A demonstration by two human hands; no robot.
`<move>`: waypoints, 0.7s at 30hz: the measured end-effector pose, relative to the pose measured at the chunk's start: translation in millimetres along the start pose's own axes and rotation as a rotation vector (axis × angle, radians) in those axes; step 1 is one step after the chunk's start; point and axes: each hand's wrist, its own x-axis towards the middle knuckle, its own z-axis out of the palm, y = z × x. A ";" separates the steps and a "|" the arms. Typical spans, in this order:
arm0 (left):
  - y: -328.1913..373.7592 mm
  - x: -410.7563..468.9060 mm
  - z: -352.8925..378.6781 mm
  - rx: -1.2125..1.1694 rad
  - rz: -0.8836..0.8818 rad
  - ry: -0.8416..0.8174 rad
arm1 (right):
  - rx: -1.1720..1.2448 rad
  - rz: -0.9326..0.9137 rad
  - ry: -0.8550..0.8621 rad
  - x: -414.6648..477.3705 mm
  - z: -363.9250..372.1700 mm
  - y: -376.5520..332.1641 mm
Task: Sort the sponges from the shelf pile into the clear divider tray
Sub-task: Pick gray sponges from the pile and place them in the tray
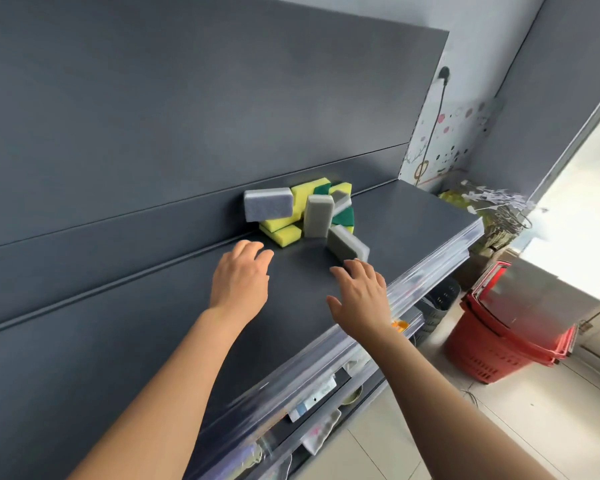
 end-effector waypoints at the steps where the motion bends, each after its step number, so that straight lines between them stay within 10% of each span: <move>1: 0.0 12.7 4.7 0.002 0.005 0.006 | -0.004 0.004 0.013 10.5 1.9 5.1; 21: -11.1 173.0 54.8 0.146 -0.255 -0.147 | 0.257 0.243 -0.037 112.3 49.6 67.9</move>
